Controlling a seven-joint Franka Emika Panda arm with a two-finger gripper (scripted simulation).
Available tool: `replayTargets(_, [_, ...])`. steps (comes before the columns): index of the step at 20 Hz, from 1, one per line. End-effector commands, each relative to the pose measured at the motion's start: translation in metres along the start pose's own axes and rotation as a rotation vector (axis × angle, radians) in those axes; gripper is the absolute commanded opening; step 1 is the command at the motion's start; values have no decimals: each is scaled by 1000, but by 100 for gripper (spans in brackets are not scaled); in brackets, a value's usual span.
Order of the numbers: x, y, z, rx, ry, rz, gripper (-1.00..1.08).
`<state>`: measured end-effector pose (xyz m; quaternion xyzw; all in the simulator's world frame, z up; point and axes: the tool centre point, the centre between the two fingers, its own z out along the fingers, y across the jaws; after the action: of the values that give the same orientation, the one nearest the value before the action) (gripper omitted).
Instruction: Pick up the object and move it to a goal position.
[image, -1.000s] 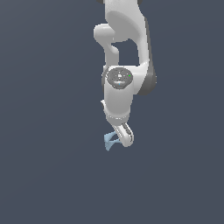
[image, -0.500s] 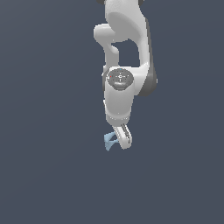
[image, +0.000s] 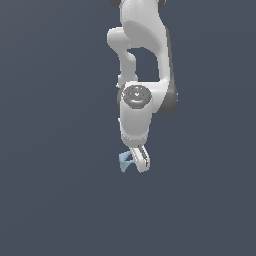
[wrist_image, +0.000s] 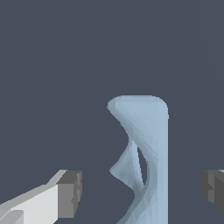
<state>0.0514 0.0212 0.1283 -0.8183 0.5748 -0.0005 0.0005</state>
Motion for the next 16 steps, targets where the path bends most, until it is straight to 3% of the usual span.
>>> replayTargets(1, [0, 1, 14, -2, 0, 2, 100])
replayTargets(10, [0, 0, 33, -2, 0, 3, 100])
replayTargets(11, [0, 0, 33, -2, 0, 3, -100])
replayTargets(16, [0, 0, 33, -2, 0, 3, -100])
